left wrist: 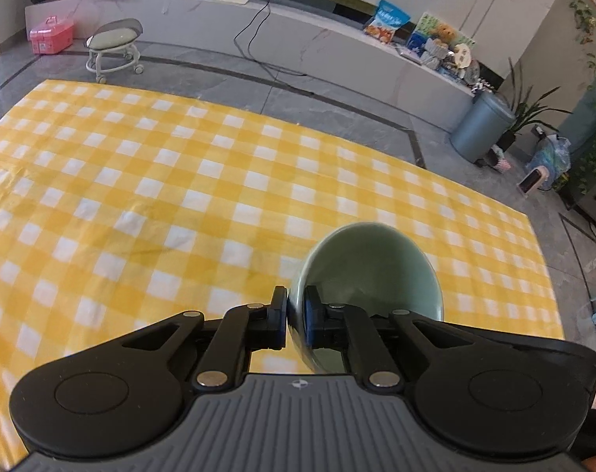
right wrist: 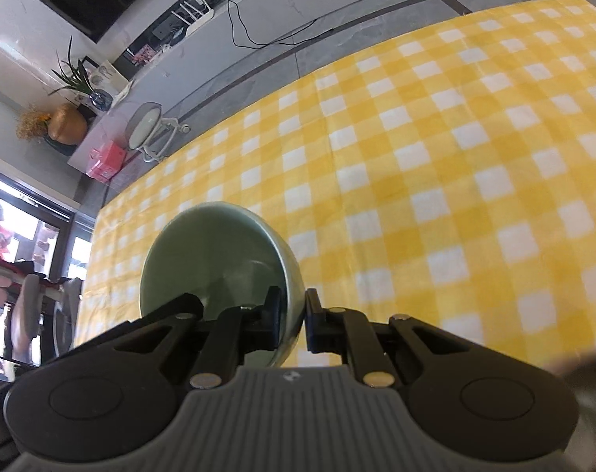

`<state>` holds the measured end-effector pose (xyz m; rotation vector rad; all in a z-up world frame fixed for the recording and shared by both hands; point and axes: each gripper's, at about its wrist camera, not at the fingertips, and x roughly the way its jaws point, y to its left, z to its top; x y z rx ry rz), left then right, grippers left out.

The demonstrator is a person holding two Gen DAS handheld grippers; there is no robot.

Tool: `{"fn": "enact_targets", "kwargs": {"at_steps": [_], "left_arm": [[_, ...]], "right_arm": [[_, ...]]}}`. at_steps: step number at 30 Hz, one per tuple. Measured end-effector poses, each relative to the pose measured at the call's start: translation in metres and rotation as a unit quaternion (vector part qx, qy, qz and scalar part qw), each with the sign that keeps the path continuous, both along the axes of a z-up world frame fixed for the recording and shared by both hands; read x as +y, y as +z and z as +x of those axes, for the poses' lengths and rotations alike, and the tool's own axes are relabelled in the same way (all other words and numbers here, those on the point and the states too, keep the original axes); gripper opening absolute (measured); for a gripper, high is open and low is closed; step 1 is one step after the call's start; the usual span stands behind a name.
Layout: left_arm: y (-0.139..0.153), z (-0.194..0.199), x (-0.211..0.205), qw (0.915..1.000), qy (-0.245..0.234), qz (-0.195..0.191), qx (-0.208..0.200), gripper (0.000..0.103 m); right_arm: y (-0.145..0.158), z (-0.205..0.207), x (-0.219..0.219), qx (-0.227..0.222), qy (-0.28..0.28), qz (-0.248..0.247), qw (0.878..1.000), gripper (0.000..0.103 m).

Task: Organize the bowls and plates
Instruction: 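Carry the green bowl with the right gripper and lower it into the orange bowl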

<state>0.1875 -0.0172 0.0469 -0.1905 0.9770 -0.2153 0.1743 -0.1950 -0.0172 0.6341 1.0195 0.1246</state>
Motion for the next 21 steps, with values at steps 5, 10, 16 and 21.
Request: {"fn": "enact_targets", "kwargs": {"at_steps": [5, 10, 16, 21], "left_arm": [[0.014, -0.034, -0.009, 0.9998, -0.003, -0.019, 0.007, 0.009], [0.024, -0.064, -0.021, 0.9989, -0.015, -0.040, 0.020, 0.009], [0.032, -0.092, -0.046, 0.9973, -0.040, -0.057, 0.026, 0.009], [0.025, -0.103, -0.071, 0.9950, -0.061, -0.066, 0.042, 0.009]], "right_arm": [[0.021, -0.040, -0.016, -0.009, 0.006, -0.008, 1.000, 0.010], [0.037, -0.075, -0.037, -0.009, 0.017, -0.017, 1.000, 0.010], [0.052, -0.112, -0.069, -0.015, 0.020, -0.036, 0.999, 0.010], [0.053, -0.133, -0.099, -0.008, 0.010, -0.051, 0.999, 0.010]]}}
